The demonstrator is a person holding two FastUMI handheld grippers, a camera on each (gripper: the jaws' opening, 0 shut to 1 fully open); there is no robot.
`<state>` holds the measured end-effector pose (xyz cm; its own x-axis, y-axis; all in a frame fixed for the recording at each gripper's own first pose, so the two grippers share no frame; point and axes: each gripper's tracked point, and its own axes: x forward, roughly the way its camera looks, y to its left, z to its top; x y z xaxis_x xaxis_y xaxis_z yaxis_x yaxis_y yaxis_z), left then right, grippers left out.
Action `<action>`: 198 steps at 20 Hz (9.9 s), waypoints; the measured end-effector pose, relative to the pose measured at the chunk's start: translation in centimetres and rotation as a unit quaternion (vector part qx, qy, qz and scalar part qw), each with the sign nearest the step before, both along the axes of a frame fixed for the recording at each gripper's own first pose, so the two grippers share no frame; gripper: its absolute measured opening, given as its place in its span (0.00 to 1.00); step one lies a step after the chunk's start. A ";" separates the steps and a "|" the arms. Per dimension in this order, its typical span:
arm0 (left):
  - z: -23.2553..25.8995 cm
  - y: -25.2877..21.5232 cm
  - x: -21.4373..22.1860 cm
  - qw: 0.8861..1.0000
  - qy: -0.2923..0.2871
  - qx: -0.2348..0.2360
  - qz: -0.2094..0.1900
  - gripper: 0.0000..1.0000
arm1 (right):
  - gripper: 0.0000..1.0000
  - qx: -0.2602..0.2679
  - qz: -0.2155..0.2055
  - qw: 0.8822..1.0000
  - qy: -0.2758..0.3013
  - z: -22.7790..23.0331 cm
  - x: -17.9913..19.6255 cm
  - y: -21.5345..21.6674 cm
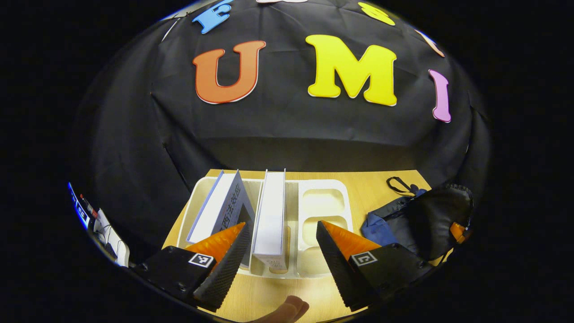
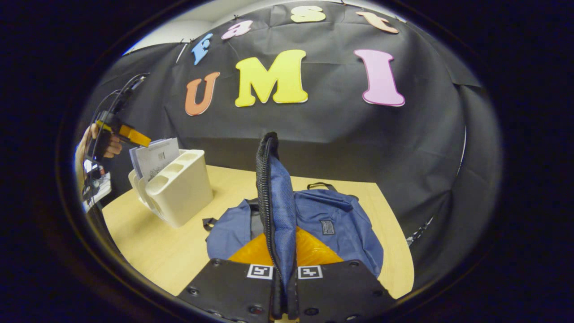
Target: Open the schoolbag, grab two books from the bookshelf and put them into the schoolbag.
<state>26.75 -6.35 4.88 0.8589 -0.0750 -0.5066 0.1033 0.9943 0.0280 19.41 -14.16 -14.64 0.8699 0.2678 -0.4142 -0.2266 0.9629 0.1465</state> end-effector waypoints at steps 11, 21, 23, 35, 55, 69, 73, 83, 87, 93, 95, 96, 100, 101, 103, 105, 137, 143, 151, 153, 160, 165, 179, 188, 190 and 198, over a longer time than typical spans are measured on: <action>-7.3 1.7 6.0 0.975 0.210 0.073 -0.007 0.61 | 0.06 -0.014 0.016 0.999 -0.026 -0.7 -1.3 0.4; -2.4 0.1 1.8 0.990 0.132 0.038 -0.039 0.48 | 0.06 0.010 0.001 1.000 -0.019 -0.8 -1.4 0.2; -0.2 0.3 -0.4 0.992 0.105 0.042 -0.051 0.48 | 0.06 0.015 -0.006 1.000 -0.018 -0.9 -1.5 0.2; 9.7 -4.1 -12.1 0.990 -0.051 0.043 -0.122 0.46 | 0.06 0.052 -0.035 0.998 -0.012 -1.2 -2.1 0.5; -5.1 -27.7 -5.1 0.895 0.067 -0.408 -0.165 0.47 | 0.05 0.094 -0.020 0.995 0.028 2.4 0.4 0.8; -13.0 -43.4 -1.6 0.800 0.074 -0.569 -0.176 0.42 | 0.05 0.142 0.090 0.985 0.048 6.2 2.8 6.2; -13.6 -43.6 0.3 0.775 0.070 -0.605 -0.165 0.42 | 0.05 0.168 0.092 0.979 0.069 5.1 4.2 7.0; -18.1 -38.3 -0.4 0.896 0.087 -0.425 -0.095 0.93 | 0.05 0.131 0.056 0.988 0.065 3.1 4.7 4.1; -14.5 -35.7 -2.4 0.913 0.059 -0.385 -0.123 0.96 | 0.05 0.134 0.031 0.989 0.062 2.5 4.3 2.6; -5.8 -29.8 -6.2 0.948 -0.030 -0.272 -0.162 0.96 | 0.05 0.150 0.000 0.987 0.059 1.3 3.7 1.1; -2.6 -26.0 -6.3 0.960 -0.063 -0.234 -0.139 0.95 | 0.05 0.144 -0.003 0.988 0.058 1.0 3.2 0.9; -1.2 -23.9 -6.3 0.965 -0.072 -0.219 -0.125 0.95 | 0.06 0.141 -0.003 0.989 0.055 1.0 3.0 0.9; 2.3 -15.3 -5.5 0.981 -0.088 -0.161 -0.065 0.95 | 0.05 0.132 -0.005 0.990 0.042 1.6 2.3 0.7; 2.8 -13.5 -5.4 0.983 -0.088 -0.153 -0.054 0.95 | 0.05 0.128 -0.005 0.991 0.039 1.6 2.2 0.7; 4.2 -9.8 -5.0 0.987 -0.094 -0.130 -0.031 0.95 | 0.05 0.126 -0.005 0.991 0.038 1.6 2.1 0.7; 5.0 -6.2 -4.2 0.991 -0.099 -0.090 -0.011 0.95 | 0.05 0.117 -0.003 0.992 0.037 1.6 1.8 0.6; -7.3 9.2 5.3 0.972 0.233 0.015 0.027 0.53 | 0.06 0.112 0.043 0.993 0.008 -1.1 -0.1 1.2; -2.4 10.2 3.2 0.993 0.116 0.007 0.034 0.47 | 0.06 0.108 0.037 0.993 0.005 -1.2 -0.4 1.1; 7.9 11.8 -5.6 0.997 -0.068 -0.008 0.031 0.47 | 0.06 0.112 0.038 0.993 0.001 -0.6 -0.5 2.2; 9.6 11.5 -7.8 0.995 -0.101 -0.007 0.022 0.47 | 0.06 0.117 0.040 0.992 0.000 -0.7 -0.3 2.5; 10.3 4.3 -12.0 0.993 -0.099 -0.015 -0.067 0.46 | 0.03 0.143 0.041 0.989 0.003 -1.1 -0.2 2.4; 11.6 -5.6 -12.6 0.980 -0.104 -0.008 -0.169 0.46 | 0.06 0.149 0.044 0.988 -0.003 -0.7 -0.1 2.6; 2.0 -25.6 -4.3 0.911 0.006 -0.357 -0.204 0.46 | 0.05 0.218 0.059 0.974 0.031 3.1 2.9 3.0; -6.0 -30.0 -0.4 0.854 0.055 -0.494 -0.152 0.46 | 0.05 0.240 0.108 0.963 0.058 4.1 4.6 5.8; -7.0 -31.3 0.3 0.840 0.059 -0.518 -0.151 0.51 | 0.06 0.211 0.114 0.969 0.058 4.2 5.3 7.3; -9.1 -36.3 1.0 0.816 0.031 -0.548 -0.182 0.47 | 0.05 0.131 0.139 0.980 0.061 4.0 6.2 9.8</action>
<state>27.77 -42.65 -4.27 0.6537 -0.7567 -0.0046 0.3660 0.3215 -0.8733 25.65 -4.35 -10.66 0.6966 0.5982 -0.3960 -0.4405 0.7924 0.4221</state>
